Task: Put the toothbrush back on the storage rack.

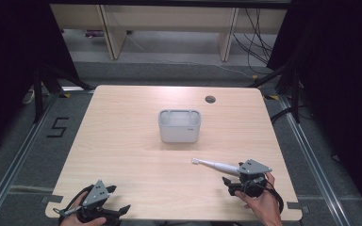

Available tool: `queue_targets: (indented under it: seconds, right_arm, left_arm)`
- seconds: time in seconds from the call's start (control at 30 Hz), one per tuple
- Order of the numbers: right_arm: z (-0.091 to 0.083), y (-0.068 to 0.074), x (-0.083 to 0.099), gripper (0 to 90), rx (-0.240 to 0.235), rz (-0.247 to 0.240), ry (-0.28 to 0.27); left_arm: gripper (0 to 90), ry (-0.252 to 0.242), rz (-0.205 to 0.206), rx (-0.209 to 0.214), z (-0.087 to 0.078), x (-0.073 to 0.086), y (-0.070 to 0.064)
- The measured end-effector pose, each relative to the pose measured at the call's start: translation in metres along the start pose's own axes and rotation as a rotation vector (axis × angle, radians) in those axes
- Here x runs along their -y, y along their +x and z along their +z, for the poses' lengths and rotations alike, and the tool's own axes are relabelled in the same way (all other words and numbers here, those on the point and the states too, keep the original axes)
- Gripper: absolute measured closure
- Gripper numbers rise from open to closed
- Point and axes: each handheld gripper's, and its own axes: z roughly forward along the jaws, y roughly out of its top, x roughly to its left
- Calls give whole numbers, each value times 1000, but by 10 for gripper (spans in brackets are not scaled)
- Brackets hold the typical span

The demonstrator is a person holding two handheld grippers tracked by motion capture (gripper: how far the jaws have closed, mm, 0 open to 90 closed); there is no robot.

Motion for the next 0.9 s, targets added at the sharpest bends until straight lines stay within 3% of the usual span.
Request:
queue_targets:
  seconds: [0.03, 0.17, 0.4, 0.43, 0.47, 0.57, 0.67, 0.9]
  right_arm:
    - [0, -1, 0, 212, 1, -6, -2]
    - [1, -1, -5, 232, -20, -15, 16]
    - [2, -2, -10, 255, -42, -41, 22]
    - [2, -2, -10, 255, -42, -41, 22]
    - [1, -2, -12, 255, -44, -27, 34]
    - [1, -4, -14, 255, -45, -52, 48]
    - [1, -3, -17, 255, -50, -39, 72]
    - [4, -7, -27, 297, -73, -86, 100]
  left_arm:
    - [149, 15, 17, -8, -1, 0, 2]
    - [149, 10, 17, -6, -1, 1, 2]
    - [150, -3, -10, -2, 0, 1, -1]
    - [150, 25, 20, -11, -2, 1, 2]
    - [149, 26, 21, -12, -2, 1, 2]
    - [149, 14, 2, -5, -1, 1, 1]
    - [150, 28, 17, -10, -2, 1, 2]
    - [150, 14, 8, -6, -1, 1, 1]
